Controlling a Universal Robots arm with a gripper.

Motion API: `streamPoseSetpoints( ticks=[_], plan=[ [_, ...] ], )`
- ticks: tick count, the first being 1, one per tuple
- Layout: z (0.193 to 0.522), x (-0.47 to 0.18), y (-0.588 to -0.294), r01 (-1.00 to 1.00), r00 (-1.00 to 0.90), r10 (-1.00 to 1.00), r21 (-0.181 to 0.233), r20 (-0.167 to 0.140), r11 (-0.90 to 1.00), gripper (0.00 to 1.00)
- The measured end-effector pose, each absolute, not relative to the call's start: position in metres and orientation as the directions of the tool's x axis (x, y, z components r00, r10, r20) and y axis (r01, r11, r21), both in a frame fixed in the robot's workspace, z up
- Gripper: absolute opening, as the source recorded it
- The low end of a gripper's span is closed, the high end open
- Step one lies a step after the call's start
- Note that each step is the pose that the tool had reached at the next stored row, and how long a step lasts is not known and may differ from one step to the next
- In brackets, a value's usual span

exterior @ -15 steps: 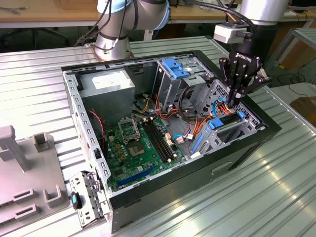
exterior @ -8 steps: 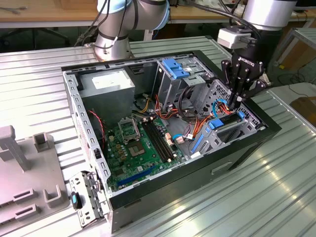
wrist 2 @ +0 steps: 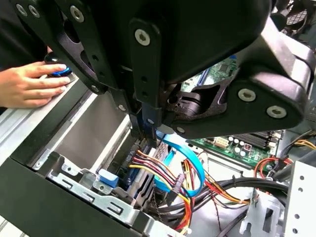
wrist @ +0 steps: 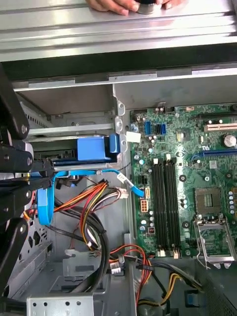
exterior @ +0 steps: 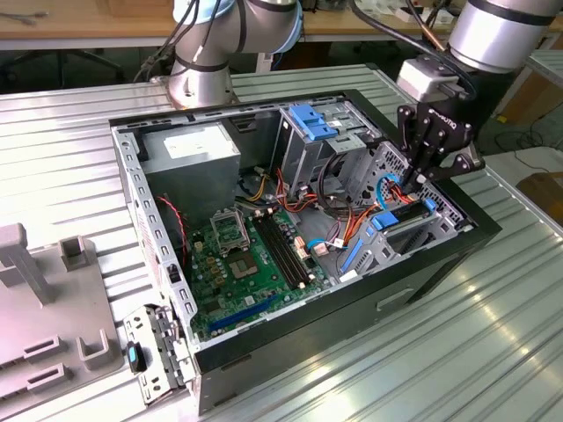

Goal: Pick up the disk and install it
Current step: 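Insert the second disk wire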

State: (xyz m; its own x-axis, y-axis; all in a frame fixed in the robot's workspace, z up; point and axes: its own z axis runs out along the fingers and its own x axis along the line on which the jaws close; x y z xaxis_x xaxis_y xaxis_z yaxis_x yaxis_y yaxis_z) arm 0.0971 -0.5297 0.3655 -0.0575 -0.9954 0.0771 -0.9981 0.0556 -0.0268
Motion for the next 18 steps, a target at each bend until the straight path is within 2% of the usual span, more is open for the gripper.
streamPoseSetpoints(
  ticks=[10, 18],
  plan=[
    [0.363, 0.097, -0.544, -1.0, 0.0, -0.999, -0.027, 0.054, -0.002, 0.16],
    [0.363, 0.097, -0.544, -1.0, 0.002, -0.999, -0.027, 0.053, -0.003, 0.16]
  ],
)
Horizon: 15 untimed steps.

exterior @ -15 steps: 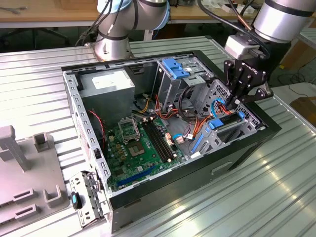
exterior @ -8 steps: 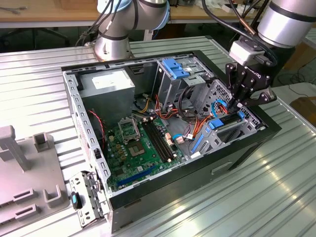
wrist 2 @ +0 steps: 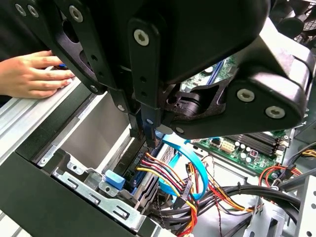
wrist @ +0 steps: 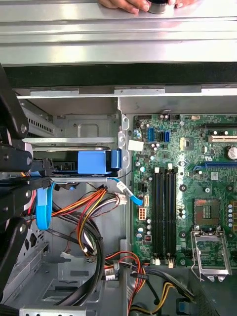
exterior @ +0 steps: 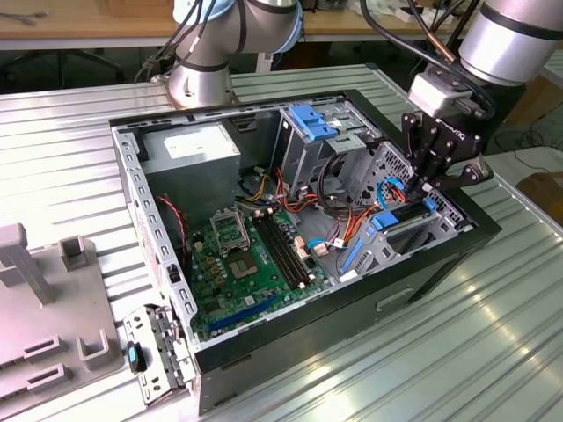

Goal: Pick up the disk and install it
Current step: 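Insert the second disk wire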

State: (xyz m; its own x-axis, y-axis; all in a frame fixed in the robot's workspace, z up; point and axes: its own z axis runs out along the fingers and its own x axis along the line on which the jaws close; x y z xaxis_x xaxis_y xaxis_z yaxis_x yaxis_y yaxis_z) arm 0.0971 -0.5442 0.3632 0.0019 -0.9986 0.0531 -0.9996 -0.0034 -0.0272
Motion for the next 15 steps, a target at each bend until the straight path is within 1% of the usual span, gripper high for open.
streamPoseSetpoints(
  ticks=[7, 11, 15],
  plan=[
    [0.3627, 0.097, -0.5473, -1.0, 0.003, -0.999, -0.027, 0.049, -0.004, 0.16],
    [0.3608, 0.0968, -0.5488, -1.0, 0.006, -0.999, -0.029, 0.031, -0.007, 0.16],
    [0.3582, 0.0956, -0.5501, -0.999, 0.007, -1.0, -0.038, 0.024, -0.008, 0.16]
  ],
)
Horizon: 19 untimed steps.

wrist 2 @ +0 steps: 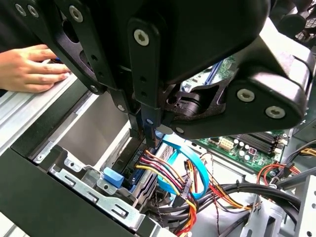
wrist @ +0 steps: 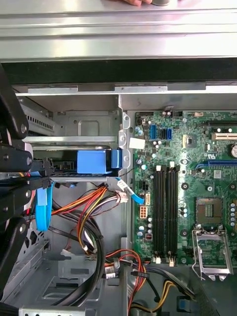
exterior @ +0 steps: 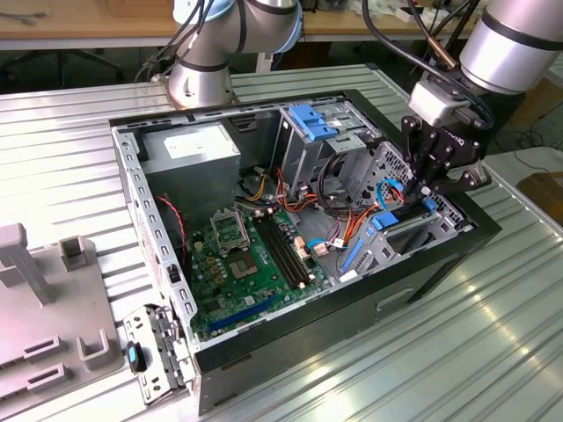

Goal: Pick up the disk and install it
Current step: 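Insert the second disk wire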

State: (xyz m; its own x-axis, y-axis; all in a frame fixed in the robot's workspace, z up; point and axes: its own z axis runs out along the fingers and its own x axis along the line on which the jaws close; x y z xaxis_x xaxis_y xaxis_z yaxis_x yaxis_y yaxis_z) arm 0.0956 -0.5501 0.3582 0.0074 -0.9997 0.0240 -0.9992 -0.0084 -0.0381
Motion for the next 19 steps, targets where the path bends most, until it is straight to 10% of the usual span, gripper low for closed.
streamPoseSetpoints(
  ticks=[19],
  plan=[
    [0.3525, 0.0881, -0.5546, -0.997, 0.02, -1.0, -0.075, 0.0, -0.02, 0.16]
  ],
)
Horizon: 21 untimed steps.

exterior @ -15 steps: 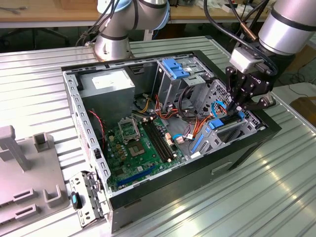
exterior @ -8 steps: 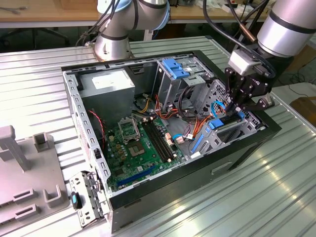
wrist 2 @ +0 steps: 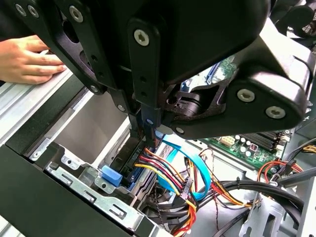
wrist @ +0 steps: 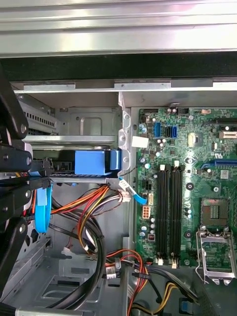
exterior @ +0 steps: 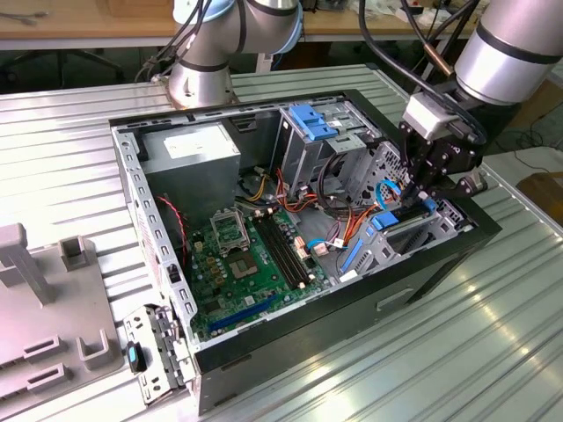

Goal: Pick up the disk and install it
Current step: 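Insert the second disk wire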

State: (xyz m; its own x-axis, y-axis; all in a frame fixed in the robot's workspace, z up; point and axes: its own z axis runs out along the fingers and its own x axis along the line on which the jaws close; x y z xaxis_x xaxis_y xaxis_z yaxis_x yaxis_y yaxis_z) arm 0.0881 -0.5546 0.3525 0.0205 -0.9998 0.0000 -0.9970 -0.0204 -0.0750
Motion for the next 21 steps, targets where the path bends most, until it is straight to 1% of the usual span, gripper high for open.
streamPoseSetpoints(
  ticks=[21],
  plan=[
    [0.3478, 0.0886, -0.5557, -0.996, 0.021, -1.0, -0.081, 0.0, -0.021, 0.16]
  ],
)
